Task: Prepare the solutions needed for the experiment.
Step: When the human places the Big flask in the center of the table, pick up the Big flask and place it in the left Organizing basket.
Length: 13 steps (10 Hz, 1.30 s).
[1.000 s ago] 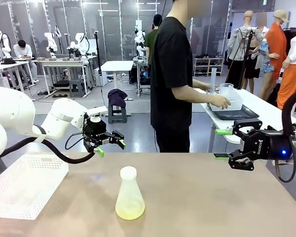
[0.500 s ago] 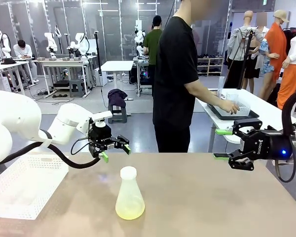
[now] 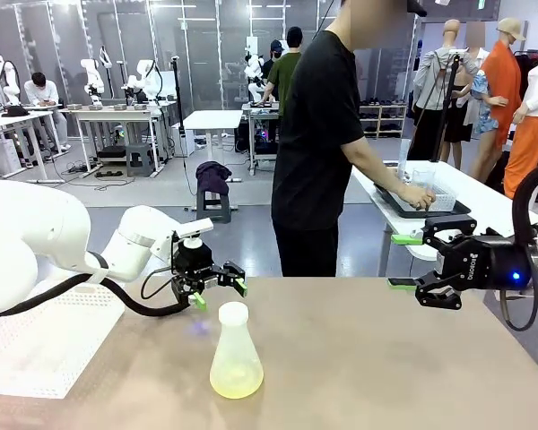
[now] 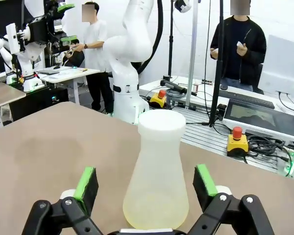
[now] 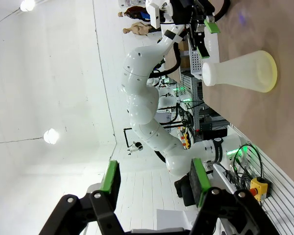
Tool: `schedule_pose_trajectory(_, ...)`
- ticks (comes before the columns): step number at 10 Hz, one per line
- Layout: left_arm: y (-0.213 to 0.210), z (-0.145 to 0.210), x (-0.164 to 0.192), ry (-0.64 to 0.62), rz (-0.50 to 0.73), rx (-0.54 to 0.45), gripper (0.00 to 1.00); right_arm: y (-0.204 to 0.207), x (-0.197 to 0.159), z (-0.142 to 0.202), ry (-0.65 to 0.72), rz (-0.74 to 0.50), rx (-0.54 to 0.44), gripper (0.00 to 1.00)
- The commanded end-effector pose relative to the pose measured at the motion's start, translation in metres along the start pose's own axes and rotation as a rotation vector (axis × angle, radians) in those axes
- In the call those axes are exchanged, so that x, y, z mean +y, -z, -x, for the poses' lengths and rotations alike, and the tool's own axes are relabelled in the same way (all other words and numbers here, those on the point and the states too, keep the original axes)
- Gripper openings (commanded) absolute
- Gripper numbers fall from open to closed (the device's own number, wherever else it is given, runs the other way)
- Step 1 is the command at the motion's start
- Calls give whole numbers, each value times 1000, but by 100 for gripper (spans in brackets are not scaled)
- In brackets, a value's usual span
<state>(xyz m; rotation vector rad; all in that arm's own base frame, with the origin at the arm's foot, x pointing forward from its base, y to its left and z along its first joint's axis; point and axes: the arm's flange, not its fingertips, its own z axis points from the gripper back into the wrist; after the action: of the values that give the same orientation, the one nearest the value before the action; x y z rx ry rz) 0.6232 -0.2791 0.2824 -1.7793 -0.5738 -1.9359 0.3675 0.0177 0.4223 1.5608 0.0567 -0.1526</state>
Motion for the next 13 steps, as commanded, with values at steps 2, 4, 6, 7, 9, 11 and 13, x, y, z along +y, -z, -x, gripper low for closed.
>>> schedule_pose_trajectory(2,3,9,4,63,69,-35,100,1,0,0,0,-8,0,73)
schedule_pose_trajectory(4,17,15,5,54,98,-61,100,1,0,0,0,-8,0,73)
schedule_pose_trajectory(6,36,20,9,61,118,-77,100,1,0,0,0,-8,0,73)
schedule_pose_trajectory(7,43,23,10,55,119,-85,100,1,0,0,0,-8,0,73)
schedule_pose_trajectory(9,55,25,7,49,132,-100,100,1,0,0,0,-8,0,73)
schedule_pose_trajectory(11,66,27,3,34,163,-116,100,1,0,0,0,-8,0,73)
schedule_pose_trajectory(13,80,27,-2,12,206,-128,100,1,0,0,0,-8,0,73)
